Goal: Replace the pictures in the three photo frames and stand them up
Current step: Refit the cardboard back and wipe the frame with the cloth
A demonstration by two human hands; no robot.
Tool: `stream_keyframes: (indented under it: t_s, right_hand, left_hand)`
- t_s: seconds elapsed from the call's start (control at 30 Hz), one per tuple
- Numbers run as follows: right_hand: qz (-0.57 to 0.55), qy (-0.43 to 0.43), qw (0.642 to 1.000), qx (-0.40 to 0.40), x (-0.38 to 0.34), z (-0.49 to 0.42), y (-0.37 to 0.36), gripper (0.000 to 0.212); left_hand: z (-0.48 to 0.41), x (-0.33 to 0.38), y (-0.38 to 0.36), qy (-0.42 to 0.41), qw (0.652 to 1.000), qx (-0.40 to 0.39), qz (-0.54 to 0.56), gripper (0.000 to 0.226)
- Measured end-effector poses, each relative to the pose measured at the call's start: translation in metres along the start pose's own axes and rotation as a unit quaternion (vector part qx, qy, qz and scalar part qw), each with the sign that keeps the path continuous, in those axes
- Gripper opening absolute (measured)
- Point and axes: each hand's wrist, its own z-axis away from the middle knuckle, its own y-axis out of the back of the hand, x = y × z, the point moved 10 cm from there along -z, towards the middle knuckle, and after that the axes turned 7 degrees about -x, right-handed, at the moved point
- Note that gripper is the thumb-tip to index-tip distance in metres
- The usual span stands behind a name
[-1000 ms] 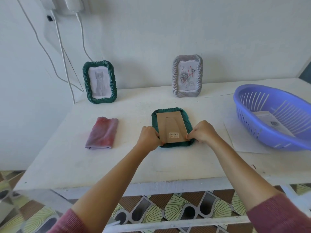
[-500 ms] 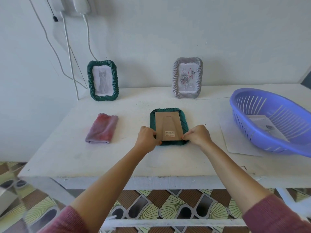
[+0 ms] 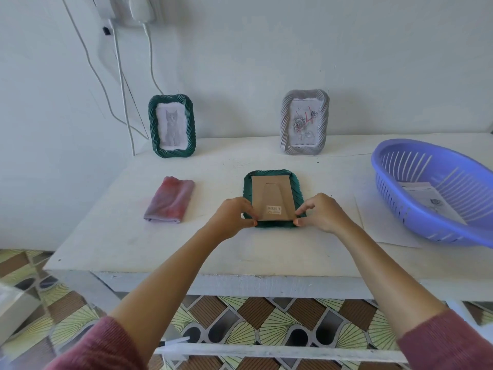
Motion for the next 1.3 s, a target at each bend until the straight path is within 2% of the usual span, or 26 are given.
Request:
stream_keyframes:
  t_s: [0.17,0.27,0.53,0.77,0.9,1.03,1.3]
  right_hand:
    - [0.142,0.048,0.989,0.014,-0.016,0.002,0.004,0.021]
    - [0.184,0.081,0.979,0.008,-0.026,0.003,0.003,0.016]
    - [0.248,0.13,0.96,-0.019,-0.039,0.001,-0.005,0.014]
    - [0.236,0.127,0.963,-0.022,-0.038,-0.004,-0.007,0.016]
    - [0.193,0.093,0.976,-0.042,-0.029,-0.009,-0.009,0.019]
    - [0.142,0.042,0.987,-0.064,-0.018,-0.017,-0.009,0.01]
    - [0.059,0.002,0.992,-0.114,-0.017,-0.024,-0.01,0.004]
  left_hand:
    - [-0.002,0.009,-0.002,-0.034,0.996,-0.041,-0.066,0.021]
    - [-0.002,0.016,-0.003,-0.054,0.99,-0.059,-0.112,0.023]
    - [-0.001,0.019,-0.002,-0.091,0.987,-0.05,-0.124,0.023]
    - [-0.006,0.017,-0.001,-0.096,0.989,-0.03,-0.107,0.018]
    - [-0.009,0.013,0.002,-0.09,0.993,-0.016,-0.08,0.016]
    - [-0.013,0.014,0.002,-0.09,0.994,-0.026,-0.049,0.017]
    - [-0.021,0.002,0.005,-0.061,0.998,-0.024,0.007,0.017]
